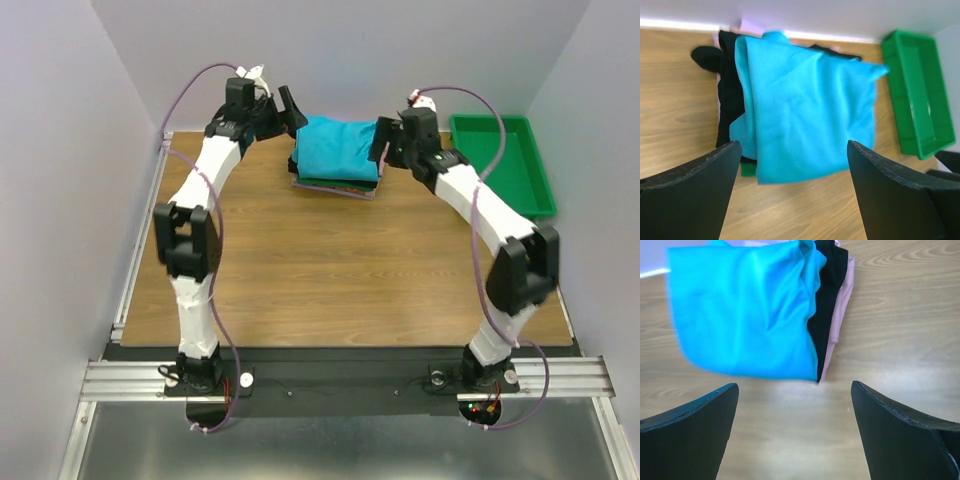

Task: Fold and stack the t-shirts
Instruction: Neatly place the folded tshirt to the corner

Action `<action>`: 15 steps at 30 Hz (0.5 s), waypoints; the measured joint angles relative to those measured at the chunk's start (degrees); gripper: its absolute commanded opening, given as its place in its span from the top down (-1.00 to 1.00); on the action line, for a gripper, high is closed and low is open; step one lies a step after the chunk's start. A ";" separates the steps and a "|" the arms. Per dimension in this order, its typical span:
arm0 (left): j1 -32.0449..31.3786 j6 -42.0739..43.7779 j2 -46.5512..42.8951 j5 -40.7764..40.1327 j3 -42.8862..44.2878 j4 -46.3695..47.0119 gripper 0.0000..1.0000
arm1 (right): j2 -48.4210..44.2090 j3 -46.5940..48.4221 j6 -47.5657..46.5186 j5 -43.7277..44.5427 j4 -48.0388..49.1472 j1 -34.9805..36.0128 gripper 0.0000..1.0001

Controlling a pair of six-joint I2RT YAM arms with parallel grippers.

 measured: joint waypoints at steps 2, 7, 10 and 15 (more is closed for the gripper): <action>-0.24 0.31 -8.17 -1.64 -8.17 2.01 -0.97 | -8.31 -5.77 1.07 -0.52 0.85 0.00 -1.00; -2.32 -0.98 -37.81 -6.71 -40.65 9.92 -0.97 | -26.01 -20.02 4.92 -0.61 2.14 0.00 -1.00; -4.20 -2.89 -49.99 -9.84 -54.71 15.54 -0.97 | -35.36 -30.36 7.54 -0.35 2.32 0.00 -1.00; -5.51 -5.92 -64.37 -14.80 -75.25 17.66 -0.97 | -50.31 -47.65 10.05 -0.42 1.11 0.00 -1.00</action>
